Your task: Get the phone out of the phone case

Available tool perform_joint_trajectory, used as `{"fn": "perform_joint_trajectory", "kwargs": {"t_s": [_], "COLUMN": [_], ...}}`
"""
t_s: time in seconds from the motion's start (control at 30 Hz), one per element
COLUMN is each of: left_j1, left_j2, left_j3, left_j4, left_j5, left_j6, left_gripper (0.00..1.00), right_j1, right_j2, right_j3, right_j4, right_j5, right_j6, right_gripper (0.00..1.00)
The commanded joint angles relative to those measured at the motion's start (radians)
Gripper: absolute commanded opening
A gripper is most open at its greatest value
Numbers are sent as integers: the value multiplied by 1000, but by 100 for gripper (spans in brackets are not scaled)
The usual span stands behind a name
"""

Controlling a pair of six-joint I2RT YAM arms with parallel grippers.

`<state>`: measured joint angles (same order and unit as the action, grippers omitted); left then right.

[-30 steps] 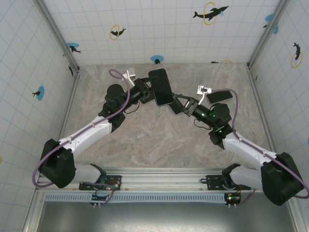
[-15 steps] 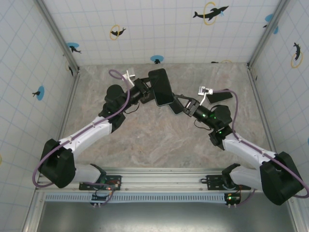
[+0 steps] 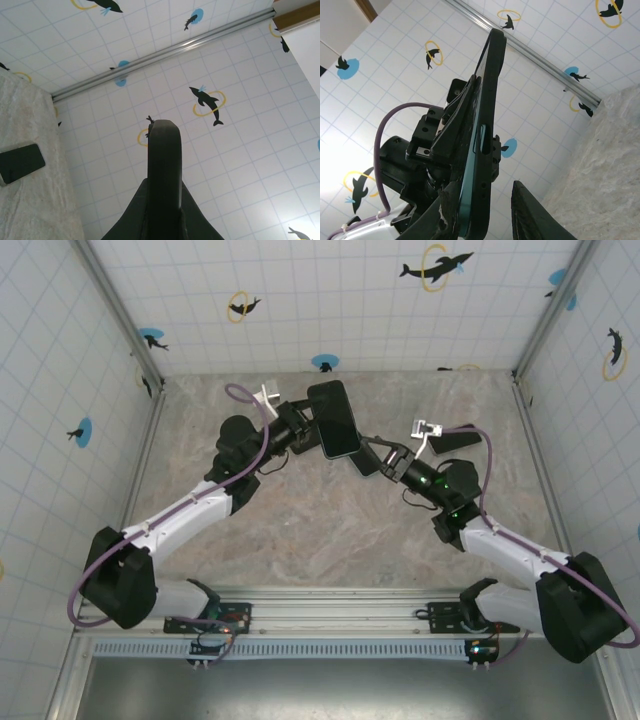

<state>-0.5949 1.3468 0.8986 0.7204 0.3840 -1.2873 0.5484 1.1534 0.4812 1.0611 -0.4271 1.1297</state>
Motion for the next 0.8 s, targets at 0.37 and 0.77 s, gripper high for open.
{"fn": "perform_joint_trajectory", "kwargs": {"t_s": [0.37, 0.77], "left_j1": [-9, -9], "left_j2": [0, 9], "left_j3": [19, 23], "left_j4": [110, 92], "left_j5": [28, 29], "left_j6": [-31, -18], "left_gripper": [0, 0], "right_j1": [-10, -12], "right_j2": [2, -6], "right_j3": [-10, 9], "right_j4": [33, 77], "right_j5": [-19, -29], "right_j6": [5, 25], "right_gripper": [31, 32]}}
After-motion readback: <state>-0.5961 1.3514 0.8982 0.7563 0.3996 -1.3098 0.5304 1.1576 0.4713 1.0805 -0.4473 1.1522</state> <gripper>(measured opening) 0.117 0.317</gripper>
